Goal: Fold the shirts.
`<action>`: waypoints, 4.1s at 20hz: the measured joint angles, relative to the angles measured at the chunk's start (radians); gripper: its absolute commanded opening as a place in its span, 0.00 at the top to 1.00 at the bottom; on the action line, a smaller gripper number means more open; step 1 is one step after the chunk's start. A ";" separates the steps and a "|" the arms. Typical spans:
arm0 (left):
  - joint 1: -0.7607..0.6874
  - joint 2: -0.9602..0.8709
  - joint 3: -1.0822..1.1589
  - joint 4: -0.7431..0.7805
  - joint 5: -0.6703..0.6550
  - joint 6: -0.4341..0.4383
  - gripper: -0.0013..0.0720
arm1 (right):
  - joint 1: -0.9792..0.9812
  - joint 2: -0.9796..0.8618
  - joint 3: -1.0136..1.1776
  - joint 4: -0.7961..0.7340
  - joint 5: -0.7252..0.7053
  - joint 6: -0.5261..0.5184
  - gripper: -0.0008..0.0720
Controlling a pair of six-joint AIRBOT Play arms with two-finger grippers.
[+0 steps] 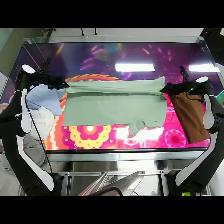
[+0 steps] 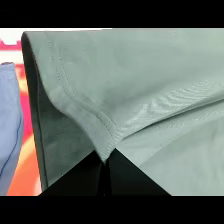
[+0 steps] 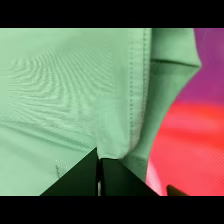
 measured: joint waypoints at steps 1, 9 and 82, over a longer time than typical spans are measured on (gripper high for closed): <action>-0.003 -0.013 0.001 0.005 0.006 0.002 0.96 | 0.003 -0.008 -0.003 -0.004 -0.001 0.000 0.97; -0.022 -0.052 0.003 0.017 0.009 0.042 0.07 | 0.031 -0.013 -0.009 -0.005 -0.015 0.012 0.61; 0.106 0.263 -0.711 0.043 -0.189 0.106 0.28 | -0.096 0.783 -1.121 -0.036 -0.090 0.185 0.28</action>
